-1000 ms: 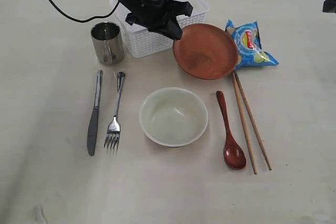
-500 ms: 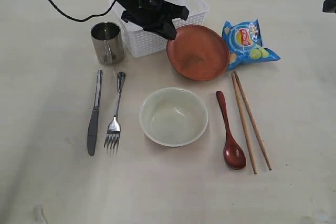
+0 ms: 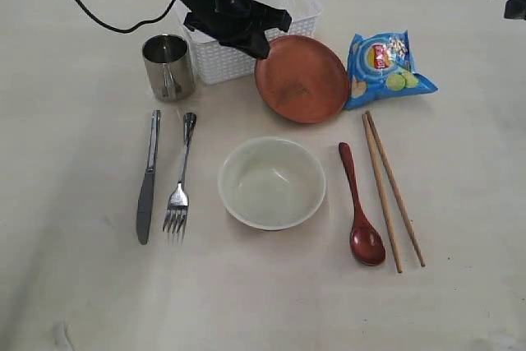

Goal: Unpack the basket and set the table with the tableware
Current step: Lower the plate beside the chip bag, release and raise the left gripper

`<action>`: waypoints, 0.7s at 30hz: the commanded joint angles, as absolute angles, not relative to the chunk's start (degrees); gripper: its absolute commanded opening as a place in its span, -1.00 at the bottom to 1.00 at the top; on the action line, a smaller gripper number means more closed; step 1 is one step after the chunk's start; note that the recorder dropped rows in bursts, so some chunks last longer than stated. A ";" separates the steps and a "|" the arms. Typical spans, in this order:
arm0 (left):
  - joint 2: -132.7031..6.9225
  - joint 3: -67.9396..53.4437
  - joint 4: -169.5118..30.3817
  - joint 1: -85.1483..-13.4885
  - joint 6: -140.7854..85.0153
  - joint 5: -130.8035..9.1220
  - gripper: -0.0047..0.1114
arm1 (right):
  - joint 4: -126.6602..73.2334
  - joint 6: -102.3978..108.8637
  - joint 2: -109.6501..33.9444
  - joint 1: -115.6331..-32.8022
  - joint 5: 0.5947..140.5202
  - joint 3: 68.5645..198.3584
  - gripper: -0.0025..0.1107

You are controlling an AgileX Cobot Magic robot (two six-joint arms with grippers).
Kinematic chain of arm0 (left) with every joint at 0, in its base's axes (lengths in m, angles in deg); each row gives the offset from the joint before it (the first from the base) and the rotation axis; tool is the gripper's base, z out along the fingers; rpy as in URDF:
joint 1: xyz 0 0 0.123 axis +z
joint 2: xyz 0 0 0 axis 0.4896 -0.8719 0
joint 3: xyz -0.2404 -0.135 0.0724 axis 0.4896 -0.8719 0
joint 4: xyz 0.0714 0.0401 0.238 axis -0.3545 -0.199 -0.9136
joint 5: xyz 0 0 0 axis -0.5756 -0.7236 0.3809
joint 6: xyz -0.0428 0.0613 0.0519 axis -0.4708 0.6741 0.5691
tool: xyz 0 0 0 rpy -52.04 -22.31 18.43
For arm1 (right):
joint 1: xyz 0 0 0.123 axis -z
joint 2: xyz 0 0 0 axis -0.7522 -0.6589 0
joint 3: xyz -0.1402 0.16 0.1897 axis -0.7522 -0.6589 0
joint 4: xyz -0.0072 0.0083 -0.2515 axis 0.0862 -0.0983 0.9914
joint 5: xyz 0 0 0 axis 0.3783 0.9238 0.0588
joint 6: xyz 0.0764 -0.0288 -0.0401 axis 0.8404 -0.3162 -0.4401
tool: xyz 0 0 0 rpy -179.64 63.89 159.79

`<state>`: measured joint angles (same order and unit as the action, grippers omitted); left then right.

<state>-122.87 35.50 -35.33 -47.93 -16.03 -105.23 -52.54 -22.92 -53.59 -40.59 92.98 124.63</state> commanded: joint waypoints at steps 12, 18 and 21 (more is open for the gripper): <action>-122.37 35.29 -34.43 -48.53 -17.13 -110.38 -0.68 | -53.91 -23.90 -53.19 -40.31 93.00 124.42 -0.42; -122.37 35.29 -34.43 -48.53 -17.23 -108.84 -0.27 | -53.91 -23.90 -53.19 -40.31 93.00 124.42 -0.42; -122.37 35.29 -34.32 -48.53 -17.34 -108.49 -0.26 | -53.91 -23.90 -53.19 -40.31 93.00 124.42 -0.42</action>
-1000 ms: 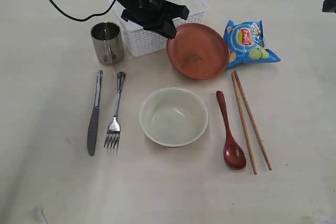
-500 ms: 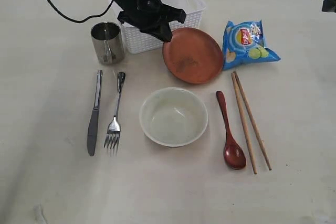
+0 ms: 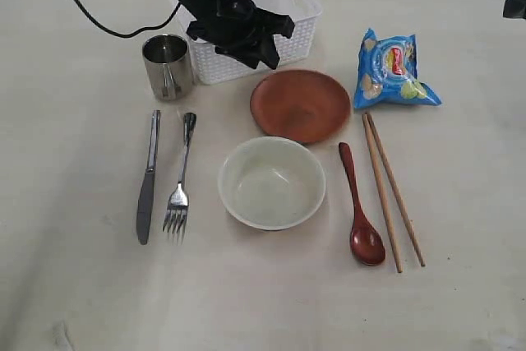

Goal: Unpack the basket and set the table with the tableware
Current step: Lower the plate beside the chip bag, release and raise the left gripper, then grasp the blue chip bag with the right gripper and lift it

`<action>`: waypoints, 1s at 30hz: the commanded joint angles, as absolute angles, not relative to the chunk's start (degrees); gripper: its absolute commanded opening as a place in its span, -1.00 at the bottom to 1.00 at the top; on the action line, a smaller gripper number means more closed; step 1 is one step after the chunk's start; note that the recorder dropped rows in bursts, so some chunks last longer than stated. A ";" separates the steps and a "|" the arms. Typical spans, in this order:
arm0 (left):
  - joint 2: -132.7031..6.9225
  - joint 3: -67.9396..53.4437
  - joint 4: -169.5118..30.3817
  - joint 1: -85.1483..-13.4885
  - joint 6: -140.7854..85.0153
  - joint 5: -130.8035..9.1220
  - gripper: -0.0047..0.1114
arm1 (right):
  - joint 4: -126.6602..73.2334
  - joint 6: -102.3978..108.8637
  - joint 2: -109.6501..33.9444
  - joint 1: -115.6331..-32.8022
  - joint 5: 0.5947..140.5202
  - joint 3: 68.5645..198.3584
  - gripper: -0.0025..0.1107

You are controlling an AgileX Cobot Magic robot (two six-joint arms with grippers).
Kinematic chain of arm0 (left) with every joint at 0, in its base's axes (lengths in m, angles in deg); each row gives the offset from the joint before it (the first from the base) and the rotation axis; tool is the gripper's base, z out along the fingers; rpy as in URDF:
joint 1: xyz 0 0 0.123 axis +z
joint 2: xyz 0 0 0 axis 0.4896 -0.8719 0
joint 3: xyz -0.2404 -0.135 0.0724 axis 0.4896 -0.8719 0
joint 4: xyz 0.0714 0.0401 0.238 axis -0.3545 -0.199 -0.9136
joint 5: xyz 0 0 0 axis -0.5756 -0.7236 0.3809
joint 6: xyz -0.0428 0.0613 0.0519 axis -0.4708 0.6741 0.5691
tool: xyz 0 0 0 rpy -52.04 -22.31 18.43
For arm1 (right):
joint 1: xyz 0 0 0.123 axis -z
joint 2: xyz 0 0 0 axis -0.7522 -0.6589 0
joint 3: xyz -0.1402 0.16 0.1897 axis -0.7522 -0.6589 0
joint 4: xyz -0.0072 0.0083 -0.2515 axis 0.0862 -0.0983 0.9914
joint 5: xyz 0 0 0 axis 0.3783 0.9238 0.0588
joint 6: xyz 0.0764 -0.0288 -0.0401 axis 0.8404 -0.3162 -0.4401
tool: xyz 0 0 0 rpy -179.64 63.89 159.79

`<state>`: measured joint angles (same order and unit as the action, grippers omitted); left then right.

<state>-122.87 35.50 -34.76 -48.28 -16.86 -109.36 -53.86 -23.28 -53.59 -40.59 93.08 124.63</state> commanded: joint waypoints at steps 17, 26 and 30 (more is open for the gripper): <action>-109.40 36.43 -35.17 -45.85 -8.53 -111.80 -0.27 | -67.88 -40.01 -54.10 -41.21 97.98 124.42 0.13; -104.57 29.79 -33.52 -43.35 -0.21 -116.24 -0.91 | -75.93 -48.52 -62.77 -53.69 87.40 124.81 0.13; -101.16 21.59 -29.95 -42.69 4.60 -108.02 -0.92 | -74.87 -48.52 -66.87 -57.55 84.31 126.51 0.13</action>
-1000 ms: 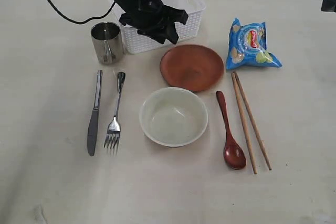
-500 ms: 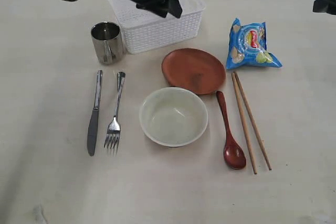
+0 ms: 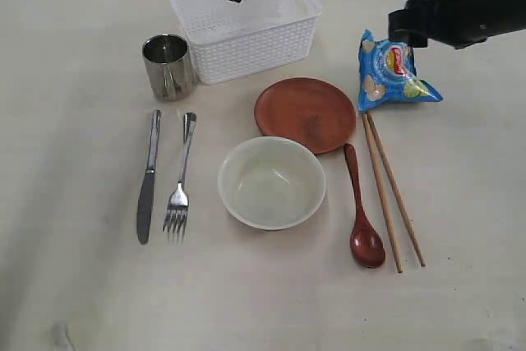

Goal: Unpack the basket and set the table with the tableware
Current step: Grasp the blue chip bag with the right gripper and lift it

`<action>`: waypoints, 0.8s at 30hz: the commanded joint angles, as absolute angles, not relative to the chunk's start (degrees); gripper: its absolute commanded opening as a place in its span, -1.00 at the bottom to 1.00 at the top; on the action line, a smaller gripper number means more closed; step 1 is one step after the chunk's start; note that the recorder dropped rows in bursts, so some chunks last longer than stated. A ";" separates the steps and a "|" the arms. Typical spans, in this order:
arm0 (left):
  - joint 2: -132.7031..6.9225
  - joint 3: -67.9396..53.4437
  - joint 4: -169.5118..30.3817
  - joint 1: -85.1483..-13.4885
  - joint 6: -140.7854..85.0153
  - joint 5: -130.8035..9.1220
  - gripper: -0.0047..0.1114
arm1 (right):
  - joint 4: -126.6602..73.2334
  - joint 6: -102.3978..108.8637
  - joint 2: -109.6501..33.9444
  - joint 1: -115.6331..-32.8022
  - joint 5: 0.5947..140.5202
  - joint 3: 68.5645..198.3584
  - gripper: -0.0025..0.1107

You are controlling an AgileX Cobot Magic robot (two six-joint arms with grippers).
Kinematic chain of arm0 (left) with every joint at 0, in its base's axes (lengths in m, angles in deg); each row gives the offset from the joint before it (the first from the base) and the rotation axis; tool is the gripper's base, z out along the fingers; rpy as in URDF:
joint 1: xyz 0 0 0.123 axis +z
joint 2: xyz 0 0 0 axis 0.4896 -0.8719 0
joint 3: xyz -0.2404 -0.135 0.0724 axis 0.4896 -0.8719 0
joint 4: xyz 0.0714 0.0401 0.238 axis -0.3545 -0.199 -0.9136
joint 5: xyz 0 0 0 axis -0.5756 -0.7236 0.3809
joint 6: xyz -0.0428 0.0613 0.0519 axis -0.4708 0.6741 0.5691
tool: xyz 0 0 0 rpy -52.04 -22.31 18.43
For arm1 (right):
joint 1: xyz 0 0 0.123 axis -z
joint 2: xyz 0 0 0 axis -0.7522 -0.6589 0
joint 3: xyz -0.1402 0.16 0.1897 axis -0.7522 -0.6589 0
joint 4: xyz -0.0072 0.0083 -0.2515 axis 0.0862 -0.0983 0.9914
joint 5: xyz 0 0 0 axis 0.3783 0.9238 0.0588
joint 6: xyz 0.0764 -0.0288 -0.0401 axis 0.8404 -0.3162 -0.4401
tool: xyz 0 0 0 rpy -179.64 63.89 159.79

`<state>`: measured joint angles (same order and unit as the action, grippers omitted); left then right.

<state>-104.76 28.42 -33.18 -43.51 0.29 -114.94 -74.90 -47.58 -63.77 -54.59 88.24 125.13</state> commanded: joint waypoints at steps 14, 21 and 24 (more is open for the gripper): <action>-93.17 -0.14 -28.59 -42.55 14.55 -81.16 -0.92 | -74.87 -48.34 -74.39 -58.25 76.69 126.51 0.13; -91.59 -0.14 -22.87 -42.55 16.77 -78.69 -0.92 | -75.08 -48.34 -76.57 -58.25 75.48 126.51 0.03; -91.01 -0.14 -22.49 -42.55 17.77 -78.69 -0.92 | -75.78 -48.34 -76.57 -58.25 75.34 126.51 -0.20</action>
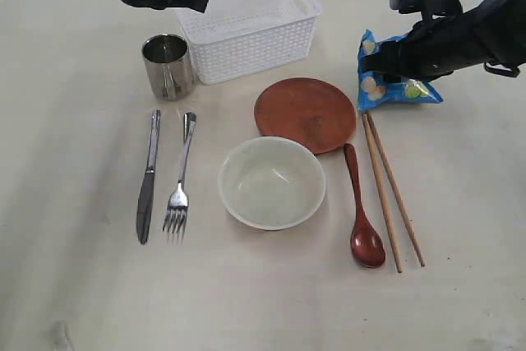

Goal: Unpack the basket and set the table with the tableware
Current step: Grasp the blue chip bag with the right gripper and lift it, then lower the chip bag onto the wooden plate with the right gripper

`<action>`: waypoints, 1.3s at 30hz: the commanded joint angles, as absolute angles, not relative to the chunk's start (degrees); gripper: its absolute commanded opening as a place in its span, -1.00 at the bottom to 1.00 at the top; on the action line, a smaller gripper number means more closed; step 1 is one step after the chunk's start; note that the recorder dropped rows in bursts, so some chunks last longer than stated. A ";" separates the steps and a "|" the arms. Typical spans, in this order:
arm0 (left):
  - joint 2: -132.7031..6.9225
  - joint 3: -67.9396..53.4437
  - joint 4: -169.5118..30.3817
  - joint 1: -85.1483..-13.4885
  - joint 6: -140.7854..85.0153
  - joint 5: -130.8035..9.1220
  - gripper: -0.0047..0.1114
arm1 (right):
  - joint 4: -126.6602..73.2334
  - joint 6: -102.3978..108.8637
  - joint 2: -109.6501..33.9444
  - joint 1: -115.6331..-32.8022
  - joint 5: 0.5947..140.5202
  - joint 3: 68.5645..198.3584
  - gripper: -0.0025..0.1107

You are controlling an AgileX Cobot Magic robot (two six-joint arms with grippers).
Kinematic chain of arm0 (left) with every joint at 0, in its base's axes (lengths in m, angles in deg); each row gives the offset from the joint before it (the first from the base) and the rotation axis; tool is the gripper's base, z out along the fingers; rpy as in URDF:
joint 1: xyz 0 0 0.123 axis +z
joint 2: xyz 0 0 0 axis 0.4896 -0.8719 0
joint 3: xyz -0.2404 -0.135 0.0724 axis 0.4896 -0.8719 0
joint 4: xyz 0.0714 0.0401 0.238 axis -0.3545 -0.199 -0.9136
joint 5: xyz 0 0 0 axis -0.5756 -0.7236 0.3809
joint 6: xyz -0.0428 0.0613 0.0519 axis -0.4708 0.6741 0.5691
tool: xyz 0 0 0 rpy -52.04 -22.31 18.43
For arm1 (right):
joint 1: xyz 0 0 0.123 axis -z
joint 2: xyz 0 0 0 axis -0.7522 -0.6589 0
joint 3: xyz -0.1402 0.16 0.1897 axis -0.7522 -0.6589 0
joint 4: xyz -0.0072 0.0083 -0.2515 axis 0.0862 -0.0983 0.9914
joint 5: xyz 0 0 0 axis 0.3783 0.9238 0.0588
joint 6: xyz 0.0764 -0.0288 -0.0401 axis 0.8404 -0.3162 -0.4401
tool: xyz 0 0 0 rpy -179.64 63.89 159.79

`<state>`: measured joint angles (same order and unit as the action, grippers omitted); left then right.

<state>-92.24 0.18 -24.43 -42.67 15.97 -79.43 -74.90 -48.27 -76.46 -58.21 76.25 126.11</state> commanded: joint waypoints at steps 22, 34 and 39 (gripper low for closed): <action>-90.40 -0.14 -22.44 -42.55 17.77 -78.81 -0.92 | -75.78 -48.34 -72.99 -58.25 74.51 126.51 -0.96; -90.40 -0.14 -22.44 -42.55 17.77 -78.40 -0.92 | -75.24 -48.34 -64.77 -64.31 87.96 126.51 -0.96; -90.40 -0.14 -22.44 -42.55 17.77 -78.52 -0.92 | -75.24 -48.34 -65.94 -71.30 90.86 126.41 -0.96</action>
<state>-91.06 0.18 -22.83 -42.67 17.61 -79.08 -75.46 -48.27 -65.35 -68.23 89.73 126.36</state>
